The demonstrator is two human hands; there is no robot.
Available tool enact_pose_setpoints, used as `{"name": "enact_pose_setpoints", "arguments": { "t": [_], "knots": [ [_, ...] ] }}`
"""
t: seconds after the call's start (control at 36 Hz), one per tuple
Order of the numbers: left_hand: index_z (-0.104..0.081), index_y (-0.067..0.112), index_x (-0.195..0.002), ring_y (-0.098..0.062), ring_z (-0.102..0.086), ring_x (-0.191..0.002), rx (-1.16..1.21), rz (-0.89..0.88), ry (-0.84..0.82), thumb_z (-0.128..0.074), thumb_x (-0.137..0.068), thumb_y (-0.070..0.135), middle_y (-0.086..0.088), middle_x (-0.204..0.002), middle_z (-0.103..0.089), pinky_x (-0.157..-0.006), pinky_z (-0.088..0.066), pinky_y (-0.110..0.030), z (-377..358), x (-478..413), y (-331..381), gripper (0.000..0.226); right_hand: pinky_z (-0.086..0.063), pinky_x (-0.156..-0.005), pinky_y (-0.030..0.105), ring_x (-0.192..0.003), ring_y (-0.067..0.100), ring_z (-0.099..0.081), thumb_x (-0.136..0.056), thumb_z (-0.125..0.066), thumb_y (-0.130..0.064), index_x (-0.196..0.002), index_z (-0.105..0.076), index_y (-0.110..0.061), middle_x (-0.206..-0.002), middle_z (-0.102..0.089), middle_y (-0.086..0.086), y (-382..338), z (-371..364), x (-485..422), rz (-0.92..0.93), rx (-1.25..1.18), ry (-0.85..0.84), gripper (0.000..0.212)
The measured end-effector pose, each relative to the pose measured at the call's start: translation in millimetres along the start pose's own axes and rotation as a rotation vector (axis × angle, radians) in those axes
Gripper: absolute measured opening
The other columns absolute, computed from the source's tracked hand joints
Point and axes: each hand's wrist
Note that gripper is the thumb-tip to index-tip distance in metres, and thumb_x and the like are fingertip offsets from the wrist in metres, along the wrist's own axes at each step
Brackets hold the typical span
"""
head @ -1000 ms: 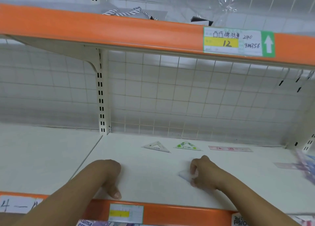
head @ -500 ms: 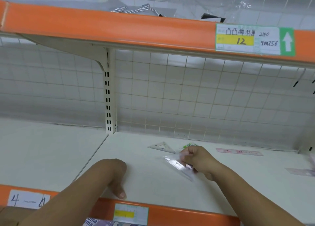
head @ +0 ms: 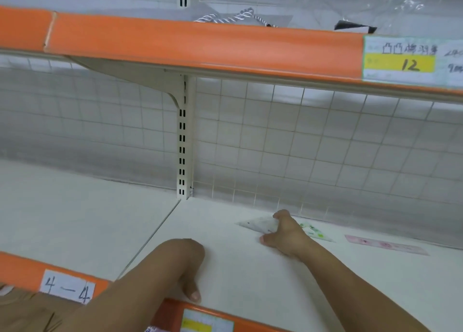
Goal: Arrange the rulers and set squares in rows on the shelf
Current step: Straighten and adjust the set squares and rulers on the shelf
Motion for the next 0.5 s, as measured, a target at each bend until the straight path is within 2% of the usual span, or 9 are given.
{"name": "enact_pose_setpoints", "arguments": {
  "t": [0.11, 0.28, 0.33, 0.44, 0.5],
  "knots": [
    [-0.053, 0.002, -0.129, -0.028, -0.056, -0.118, 0.010, 0.017, 0.015, -0.074, -0.079, 0.040, -0.011, -0.131, -0.056, -0.091, -0.041, -0.026, -1.8, -0.3, -0.6, 0.066, -0.042, -0.082, 0.026, -0.108, 0.024, -0.049, -0.074, -0.078, -0.021, -0.139, -0.024, -0.012, -0.132, -0.040, 0.012, -5.4, -5.0, -15.6, 0.050, 0.057, 0.049, 0.085],
    [-0.053, 0.002, -0.129, -0.029, -0.056, -0.117, 0.014, 0.039, 0.012, -0.075, -0.078, 0.041, -0.012, -0.130, -0.056, -0.093, -0.042, -0.028, -3.3, -2.5, -1.2, 0.067, -0.039, -0.081, 0.020, -0.103, 0.022, -0.049, -0.075, -0.078, -0.030, -0.130, -0.038, -0.008, -0.128, -0.036, 0.011, -8.7, -8.3, -31.4, 0.084, 0.211, -0.019, 0.071],
    [-0.055, 0.002, -0.126, -0.029, -0.057, -0.116, 0.007, 0.040, 0.013, -0.075, -0.078, 0.042, -0.012, -0.128, -0.057, -0.091, -0.043, -0.029, -3.3, -2.2, -0.9, 0.066, -0.037, -0.080, 0.020, -0.106, 0.024, -0.051, -0.076, -0.076, -0.034, -0.128, -0.044, -0.008, -0.126, -0.038, 0.010, -7.2, -10.7, -36.8, 0.104, 0.252, -0.033, 0.067],
    [-0.059, 0.002, -0.120, -0.029, -0.059, -0.112, 0.002, 0.051, 0.006, -0.076, -0.077, 0.041, -0.013, -0.124, -0.060, -0.087, -0.043, -0.028, -4.3, -3.5, -0.4, 0.061, -0.031, -0.079, 0.023, -0.115, 0.030, -0.048, -0.072, -0.074, -0.046, -0.124, -0.051, -0.006, -0.107, -0.041, 0.004, -1.5, -15.6, -49.5, 0.143, 0.317, -0.013, 0.069],
    [-0.059, 0.002, -0.121, -0.029, -0.059, -0.112, 0.000, 0.054, 0.001, -0.077, -0.076, 0.041, -0.013, -0.124, -0.060, -0.086, -0.043, -0.028, -4.5, -4.5, -0.7, 0.061, -0.031, -0.082, 0.026, -0.117, 0.030, -0.045, -0.074, -0.072, -0.048, -0.125, -0.050, -0.007, -0.114, -0.045, 0.008, 0.2, -16.5, -54.7, 0.137, 0.337, -0.029, 0.069]
  ]
}}
Point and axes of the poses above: each hand's wrist, its own x-axis away from the middle knuckle, its own z-axis out of the back of the hand, y = z × x
